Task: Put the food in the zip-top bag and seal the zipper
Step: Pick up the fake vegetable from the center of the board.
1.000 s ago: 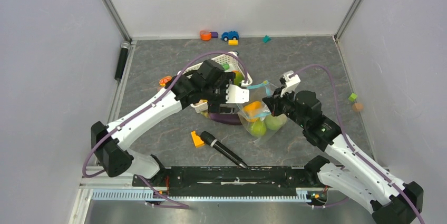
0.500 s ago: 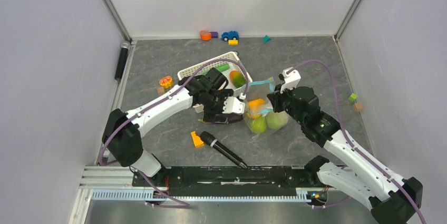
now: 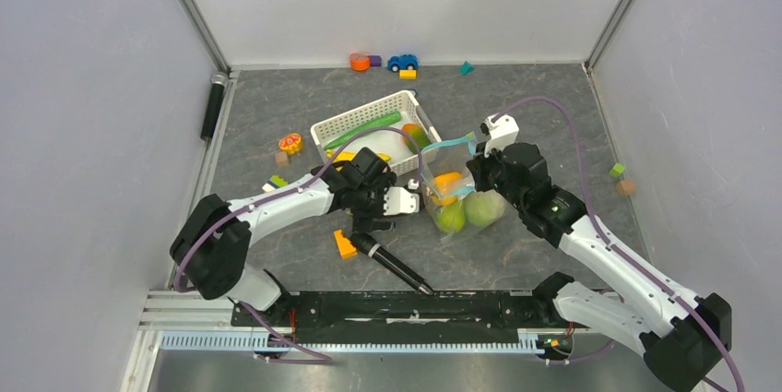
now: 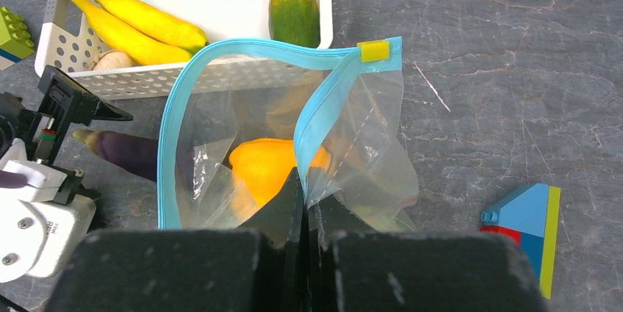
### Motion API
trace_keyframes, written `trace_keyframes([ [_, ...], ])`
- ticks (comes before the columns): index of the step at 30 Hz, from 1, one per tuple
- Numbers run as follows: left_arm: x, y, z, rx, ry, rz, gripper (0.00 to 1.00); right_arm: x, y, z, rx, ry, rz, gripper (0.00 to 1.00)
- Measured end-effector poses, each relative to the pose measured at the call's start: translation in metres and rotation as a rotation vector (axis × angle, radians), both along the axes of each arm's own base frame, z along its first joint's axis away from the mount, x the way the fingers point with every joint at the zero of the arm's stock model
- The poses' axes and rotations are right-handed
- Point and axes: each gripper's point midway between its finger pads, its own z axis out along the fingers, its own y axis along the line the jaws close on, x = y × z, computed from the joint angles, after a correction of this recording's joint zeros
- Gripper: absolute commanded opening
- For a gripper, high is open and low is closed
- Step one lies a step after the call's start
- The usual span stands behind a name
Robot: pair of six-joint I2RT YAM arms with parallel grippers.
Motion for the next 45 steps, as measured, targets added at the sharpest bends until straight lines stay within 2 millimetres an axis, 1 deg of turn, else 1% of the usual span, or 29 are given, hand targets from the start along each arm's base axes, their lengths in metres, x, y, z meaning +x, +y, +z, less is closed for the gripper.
trace_keyframes([
  [4, 0.006, 0.002, -0.01, 0.001, -0.035, 0.023, 0.83, 0.001, 0.001, -0.002, -0.01, 0.005, 0.002, 0.01],
  [8, 0.009, 0.0, -0.019, 0.003, -0.035, 0.026, 0.79, 0.002, 0.001, -0.003, -0.015, 0.011, 0.003, 0.01],
  [10, 0.011, -0.001, -0.025, 0.009, -0.029, 0.027, 0.76, 0.003, 0.002, -0.002, -0.018, 0.009, 0.005, 0.01],
  [13, 0.009, 0.0, -0.036, 0.029, -0.006, 0.025, 0.67, 0.003, 0.001, -0.001, -0.02, 0.007, 0.006, 0.01],
  [16, 0.012, -0.005, -0.038, 0.019, -0.001, 0.024, 0.5, 0.003, 0.001, -0.001, -0.021, 0.006, 0.006, 0.01],
  [19, 0.011, -0.011, -0.04, 0.0, 0.022, 0.015, 0.3, 0.003, 0.001, -0.001, -0.023, 0.004, 0.008, 0.01],
  [22, 0.01, -0.018, -0.039, -0.019, 0.045, 0.006, 0.04, 0.002, 0.0, 0.002, -0.022, -0.004, 0.009, 0.01],
  [23, 0.01, -0.02, -0.039, -0.022, 0.052, 0.003, 0.02, 0.001, 0.0, 0.003, -0.023, -0.006, 0.009, 0.0],
  [29, 0.007, -0.025, -0.027, -0.029, 0.089, -0.011, 0.02, 0.0, -0.012, 0.013, -0.067, -0.068, -0.001, 0.0],
  [33, 0.006, -0.033, -0.006, -0.044, 0.125, -0.025, 0.02, 0.005, -0.029, 0.012, -0.136, -0.124, -0.057, 0.0],
  [36, 0.008, -0.044, 0.022, -0.075, 0.144, -0.034, 0.02, 0.012, -0.047, 0.018, -0.206, -0.164, -0.132, 0.0],
  [38, 0.004, -0.055, 0.046, -0.123, 0.181, -0.041, 0.02, 0.018, -0.058, 0.026, -0.268, -0.215, -0.171, 0.0],
  [40, -0.003, -0.07, 0.076, -0.201, 0.23, -0.06, 0.02, 0.025, -0.067, 0.039, -0.343, -0.294, -0.193, 0.0],
  [42, -0.016, -0.083, 0.106, -0.291, 0.303, -0.079, 0.02, 0.032, -0.071, 0.048, -0.434, -0.374, -0.186, 0.0],
  [43, -0.023, -0.088, 0.119, -0.329, 0.336, -0.08, 0.02, 0.035, -0.071, 0.049, -0.489, -0.405, -0.166, 0.0],
  [45, -0.034, -0.094, 0.138, -0.388, 0.4, -0.057, 0.02, 0.041, -0.066, 0.044, -0.584, -0.43, -0.105, 0.0],
])
